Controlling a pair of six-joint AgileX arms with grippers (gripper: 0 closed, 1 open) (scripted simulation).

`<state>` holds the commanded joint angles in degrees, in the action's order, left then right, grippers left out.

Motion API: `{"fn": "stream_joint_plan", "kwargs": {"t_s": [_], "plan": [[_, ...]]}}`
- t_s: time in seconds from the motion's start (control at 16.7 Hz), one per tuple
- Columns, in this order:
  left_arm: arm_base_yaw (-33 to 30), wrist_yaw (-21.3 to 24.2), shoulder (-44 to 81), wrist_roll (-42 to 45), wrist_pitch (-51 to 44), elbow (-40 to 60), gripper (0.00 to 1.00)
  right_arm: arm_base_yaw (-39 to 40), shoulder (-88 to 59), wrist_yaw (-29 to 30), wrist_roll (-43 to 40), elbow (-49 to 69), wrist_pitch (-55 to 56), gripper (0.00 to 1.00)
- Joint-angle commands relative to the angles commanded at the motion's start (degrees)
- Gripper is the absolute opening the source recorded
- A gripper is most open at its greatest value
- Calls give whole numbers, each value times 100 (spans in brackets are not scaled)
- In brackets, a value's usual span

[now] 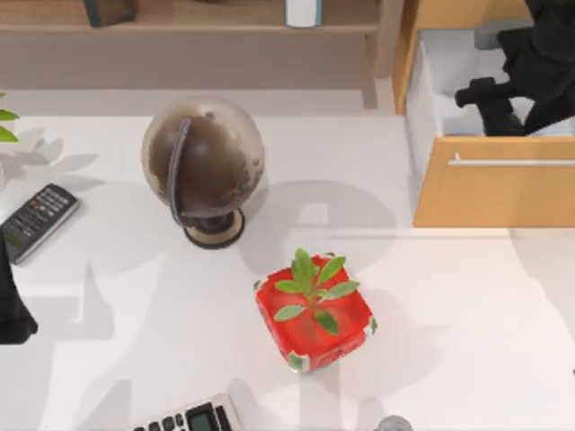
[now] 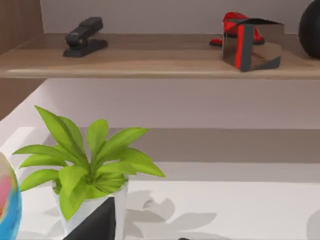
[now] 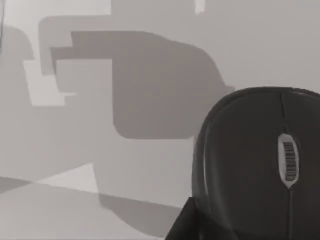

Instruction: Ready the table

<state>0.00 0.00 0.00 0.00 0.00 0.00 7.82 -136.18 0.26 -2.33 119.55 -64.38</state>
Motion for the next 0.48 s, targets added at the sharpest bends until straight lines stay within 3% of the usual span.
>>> {"fn": "stream_joint_plan", "kwargs": {"t_s": [0.48], "plan": [[0, 0, 0, 0, 0, 0, 100, -119, 2108, -33, -274, -1201, 362, 0]]}}
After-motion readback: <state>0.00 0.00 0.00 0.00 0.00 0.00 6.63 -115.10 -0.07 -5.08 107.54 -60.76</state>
